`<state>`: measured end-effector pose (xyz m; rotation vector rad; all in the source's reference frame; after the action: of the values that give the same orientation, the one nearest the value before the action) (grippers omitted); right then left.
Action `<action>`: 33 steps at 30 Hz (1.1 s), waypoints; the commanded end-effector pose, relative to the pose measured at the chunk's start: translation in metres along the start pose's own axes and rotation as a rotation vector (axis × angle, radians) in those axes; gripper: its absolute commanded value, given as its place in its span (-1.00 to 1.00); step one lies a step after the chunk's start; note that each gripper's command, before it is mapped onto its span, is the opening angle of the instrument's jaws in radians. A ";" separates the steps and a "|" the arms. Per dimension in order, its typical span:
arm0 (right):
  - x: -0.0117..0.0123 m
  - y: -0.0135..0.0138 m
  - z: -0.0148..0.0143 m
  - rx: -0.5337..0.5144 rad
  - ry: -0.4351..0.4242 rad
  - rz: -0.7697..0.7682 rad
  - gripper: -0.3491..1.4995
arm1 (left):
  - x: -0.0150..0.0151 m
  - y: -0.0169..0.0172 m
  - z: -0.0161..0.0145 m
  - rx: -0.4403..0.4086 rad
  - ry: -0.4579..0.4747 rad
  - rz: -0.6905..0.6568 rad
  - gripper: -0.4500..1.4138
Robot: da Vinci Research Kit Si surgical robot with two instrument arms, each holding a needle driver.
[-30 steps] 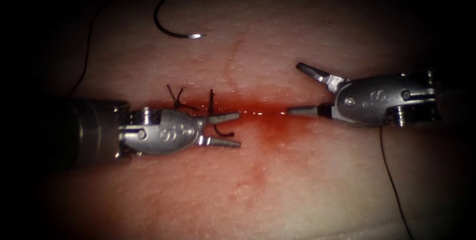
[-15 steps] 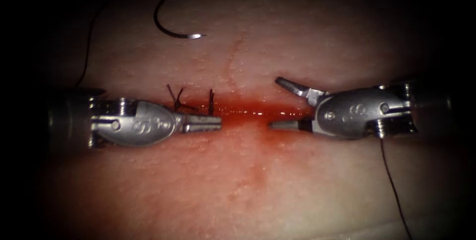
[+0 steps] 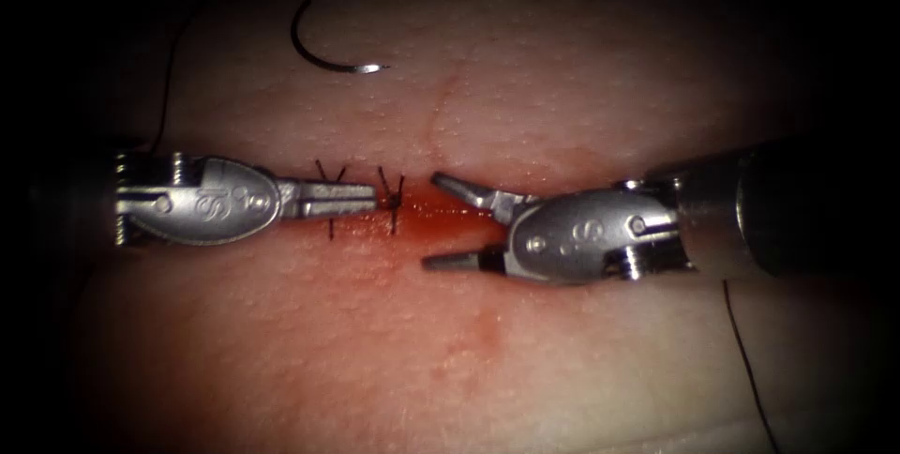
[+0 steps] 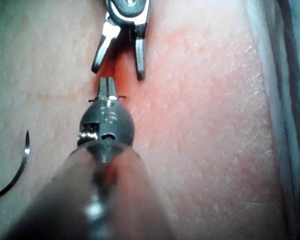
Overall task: Wound Closure
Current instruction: With the right gripper cut the suture.
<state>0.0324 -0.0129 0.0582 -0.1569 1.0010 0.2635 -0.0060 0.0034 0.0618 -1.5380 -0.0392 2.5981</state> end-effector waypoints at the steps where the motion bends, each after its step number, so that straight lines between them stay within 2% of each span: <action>1: 0.0003 -0.0003 0.0018 -0.003 -0.001 0.003 0.76 | -0.0003 0.0000 0.0008 -0.002 0.004 0.002 -1.00; 4: 0.0009 -0.0002 0.0037 -0.025 0.002 0.008 0.73 | -0.0005 0.0002 0.0008 -0.003 0.005 0.005 -1.00; 8: 0.0007 0.0003 0.0051 -0.018 0.033 0.002 0.56 | -0.0005 0.0003 0.0003 -0.007 0.007 0.005 -1.00; 13: 0.0003 -0.0003 0.0065 -0.014 0.054 0.000 0.55 | -0.0003 0.0004 0.0004 -0.008 0.009 0.004 -1.00; 23: 0.0013 -0.0007 0.0073 -0.013 0.074 0.014 0.55 | -0.0002 0.0003 0.0007 -0.011 0.015 0.009 -1.00; 33: 0.0021 -0.0011 0.0082 0.002 0.133 0.050 0.53 | -0.0003 0.0006 0.0007 -0.019 0.024 0.011 -1.00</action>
<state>0.0399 -0.0116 0.0603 -0.1499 1.1357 0.3034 -0.0060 0.0027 0.0618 -1.5820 -0.0562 2.5947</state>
